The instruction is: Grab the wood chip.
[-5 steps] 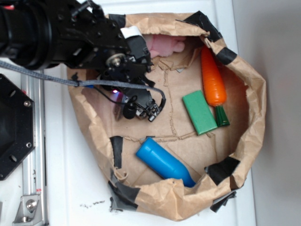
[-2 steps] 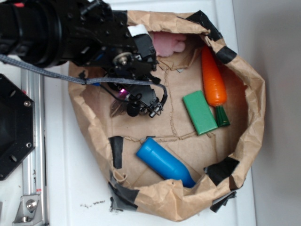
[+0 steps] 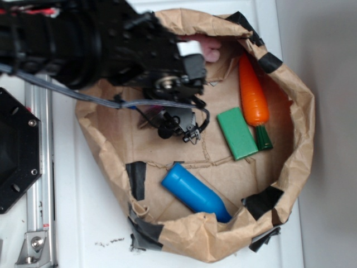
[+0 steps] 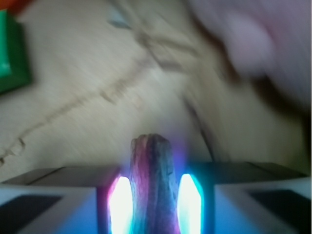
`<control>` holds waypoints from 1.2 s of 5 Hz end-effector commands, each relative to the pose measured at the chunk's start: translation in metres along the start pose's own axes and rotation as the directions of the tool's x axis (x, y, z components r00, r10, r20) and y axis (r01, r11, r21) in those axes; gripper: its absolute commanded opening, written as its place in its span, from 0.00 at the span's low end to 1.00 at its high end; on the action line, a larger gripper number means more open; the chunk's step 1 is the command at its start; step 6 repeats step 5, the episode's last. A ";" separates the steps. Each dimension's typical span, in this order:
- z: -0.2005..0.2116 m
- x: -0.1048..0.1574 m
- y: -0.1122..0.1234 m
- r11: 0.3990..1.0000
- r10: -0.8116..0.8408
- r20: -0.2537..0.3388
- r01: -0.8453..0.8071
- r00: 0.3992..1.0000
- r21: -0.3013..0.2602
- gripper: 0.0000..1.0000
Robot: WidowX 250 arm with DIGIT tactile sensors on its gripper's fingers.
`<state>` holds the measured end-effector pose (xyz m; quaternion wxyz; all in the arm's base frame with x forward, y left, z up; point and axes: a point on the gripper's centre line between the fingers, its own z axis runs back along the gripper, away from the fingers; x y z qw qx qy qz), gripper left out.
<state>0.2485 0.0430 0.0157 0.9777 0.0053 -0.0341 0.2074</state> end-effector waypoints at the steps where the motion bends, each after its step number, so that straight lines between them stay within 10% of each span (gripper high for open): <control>1: 0.092 0.019 -0.031 0.918 -0.396 0.096 0.396 0.913 0.023 0.00; 6: 0.134 0.005 -0.028 0.893 -0.450 0.101 0.449 0.887 0.028 0.00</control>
